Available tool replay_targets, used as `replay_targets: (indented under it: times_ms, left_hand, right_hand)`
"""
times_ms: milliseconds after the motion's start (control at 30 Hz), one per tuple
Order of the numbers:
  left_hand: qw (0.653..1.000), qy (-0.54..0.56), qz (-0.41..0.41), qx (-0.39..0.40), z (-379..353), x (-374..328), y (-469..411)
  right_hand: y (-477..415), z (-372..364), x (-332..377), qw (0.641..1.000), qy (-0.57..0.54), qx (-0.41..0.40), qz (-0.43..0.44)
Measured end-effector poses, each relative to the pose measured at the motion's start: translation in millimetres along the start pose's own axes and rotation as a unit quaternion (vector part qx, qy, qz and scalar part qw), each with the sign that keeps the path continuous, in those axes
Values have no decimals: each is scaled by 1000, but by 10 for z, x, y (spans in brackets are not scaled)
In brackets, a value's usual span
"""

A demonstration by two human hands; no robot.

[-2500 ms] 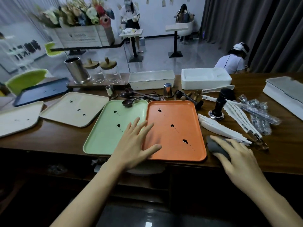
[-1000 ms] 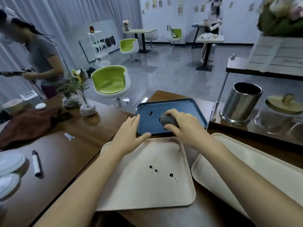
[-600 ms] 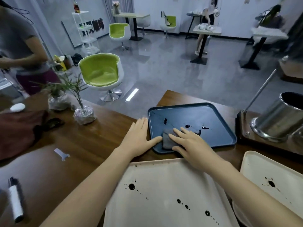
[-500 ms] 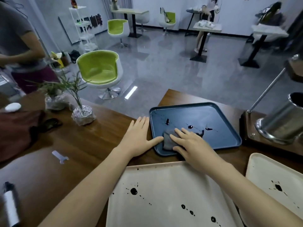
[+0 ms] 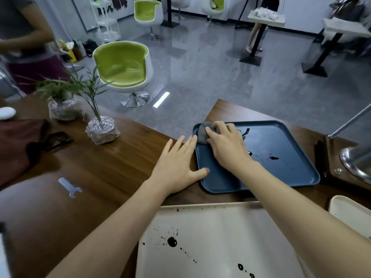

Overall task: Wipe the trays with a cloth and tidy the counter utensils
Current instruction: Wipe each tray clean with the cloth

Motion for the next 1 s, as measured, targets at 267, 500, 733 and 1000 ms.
replay_targets:
  times_ms: [267, 500, 733, 1000]
  left_hand:
    - [1000, 7, 7, -1, 6, 1, 10]
    - [1000, 12, 8, 5, 19, -4, 8]
    - [1000, 18, 7, 7, 35, -20, 6]
    - [999, 30, 19, 4, 58, -27, 6]
  right_hand:
    - [-108, -144, 73, 999, -35, -35, 12]
    - [-8, -53, -471, 994, -13, -11, -107]
    - [-138, -227, 240, 999, -45, -6, -21]
    - [158, -24, 174, 990, -125, 47, 34]
Point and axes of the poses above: each hand's wrist, its own y-axis away from the middle knuckle, its own z-axis out of the back of the hand, x = y × z, the point moved 5 cm from there along -y, towards the middle knuckle, and after that the axes turned 12 degrees about -x, right-handed, at the moved point
